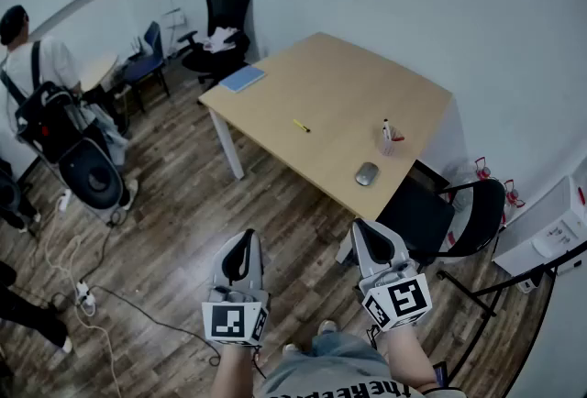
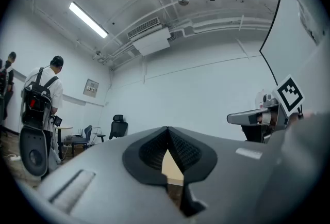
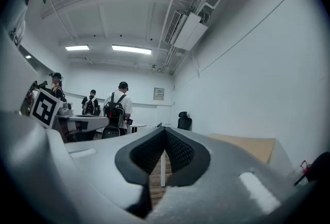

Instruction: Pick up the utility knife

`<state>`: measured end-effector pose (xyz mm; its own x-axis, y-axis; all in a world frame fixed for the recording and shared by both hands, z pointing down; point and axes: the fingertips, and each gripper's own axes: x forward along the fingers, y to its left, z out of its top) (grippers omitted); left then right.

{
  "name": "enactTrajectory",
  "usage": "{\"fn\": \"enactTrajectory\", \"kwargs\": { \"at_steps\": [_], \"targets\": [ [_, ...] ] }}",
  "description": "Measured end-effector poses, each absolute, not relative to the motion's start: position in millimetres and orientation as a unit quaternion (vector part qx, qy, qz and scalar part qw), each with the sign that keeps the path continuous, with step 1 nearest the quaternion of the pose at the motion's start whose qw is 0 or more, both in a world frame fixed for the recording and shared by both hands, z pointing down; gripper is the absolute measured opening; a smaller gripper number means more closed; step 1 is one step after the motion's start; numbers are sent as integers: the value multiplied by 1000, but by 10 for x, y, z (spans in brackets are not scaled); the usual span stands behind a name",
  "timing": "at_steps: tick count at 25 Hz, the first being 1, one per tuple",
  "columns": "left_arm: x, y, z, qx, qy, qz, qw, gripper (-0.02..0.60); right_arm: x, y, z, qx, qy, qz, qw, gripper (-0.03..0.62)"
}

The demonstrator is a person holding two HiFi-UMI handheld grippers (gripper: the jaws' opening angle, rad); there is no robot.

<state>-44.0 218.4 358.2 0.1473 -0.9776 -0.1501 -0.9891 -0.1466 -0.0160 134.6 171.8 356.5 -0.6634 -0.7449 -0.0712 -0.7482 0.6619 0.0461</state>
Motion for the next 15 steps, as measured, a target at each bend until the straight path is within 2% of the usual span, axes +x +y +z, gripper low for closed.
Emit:
{"fn": "enactTrajectory", "kwargs": {
  "at_steps": [15],
  "targets": [
    [-287,1879,3581,-750,657,46,55,20,1438,1418,3548,-393,918,31,37,2]
  ]
}}
